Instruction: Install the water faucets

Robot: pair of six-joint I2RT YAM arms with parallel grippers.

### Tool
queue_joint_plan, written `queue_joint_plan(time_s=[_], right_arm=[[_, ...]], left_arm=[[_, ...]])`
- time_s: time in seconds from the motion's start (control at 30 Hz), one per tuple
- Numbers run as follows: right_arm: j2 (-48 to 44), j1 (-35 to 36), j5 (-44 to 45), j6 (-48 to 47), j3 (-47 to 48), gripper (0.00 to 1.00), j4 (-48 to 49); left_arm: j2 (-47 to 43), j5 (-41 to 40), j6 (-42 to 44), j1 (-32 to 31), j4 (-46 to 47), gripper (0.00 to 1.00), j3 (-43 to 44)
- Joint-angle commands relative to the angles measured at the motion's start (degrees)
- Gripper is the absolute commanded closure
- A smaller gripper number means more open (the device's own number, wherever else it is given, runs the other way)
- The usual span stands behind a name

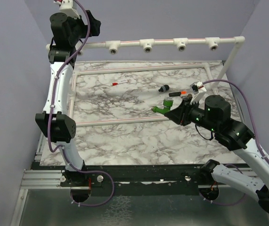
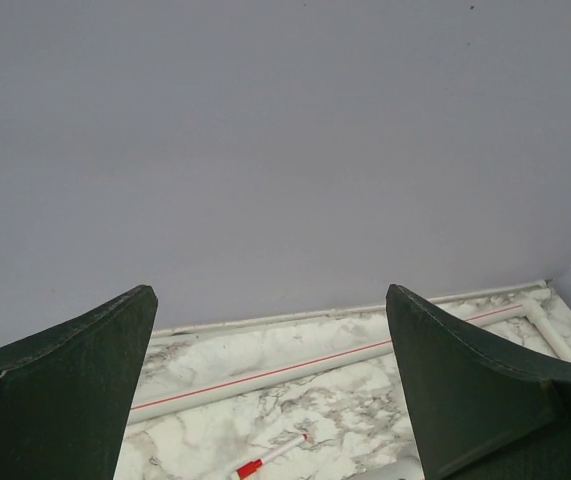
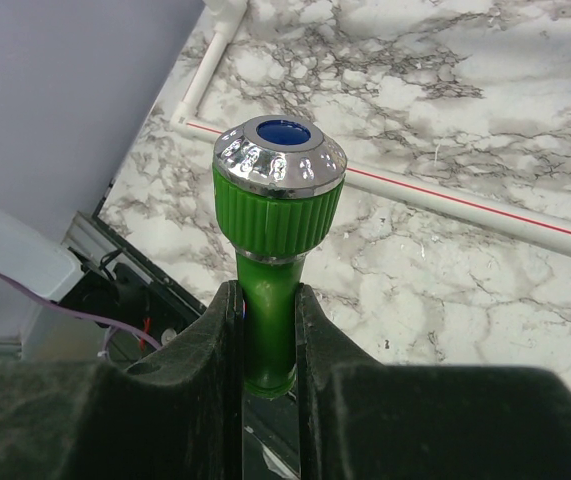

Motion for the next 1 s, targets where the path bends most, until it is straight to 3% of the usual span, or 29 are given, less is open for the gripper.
queue_joint_plan(time_s=[0.0, 0.27, 0.67, 0.97], right_arm=[[-0.86, 0.0, -0.9, 0.96, -0.22, 1.0, -0.53], [-0.58, 0.03, -0.49, 1.93, -0.6, 1.0, -0.52], [-0.45, 0.0, -0.93, 2.9, -0.6, 1.0, -1.09], [-0.35, 0.0, -1.76, 3.67, -1.62, 1.0, 0.09]], left_arm=[[0.48, 2.66, -2.75, 3.18, 2.74, 0.03, 0.68], [2.28, 6.58, -9.22, 8.77, 3.85, 0.03, -1.43], [7.88, 22.37, -23.69, 15.18, 11.59, 0.03, -3.75], [6.88, 23.3, -19.47, 15.44, 3.48, 0.03, -2.74]])
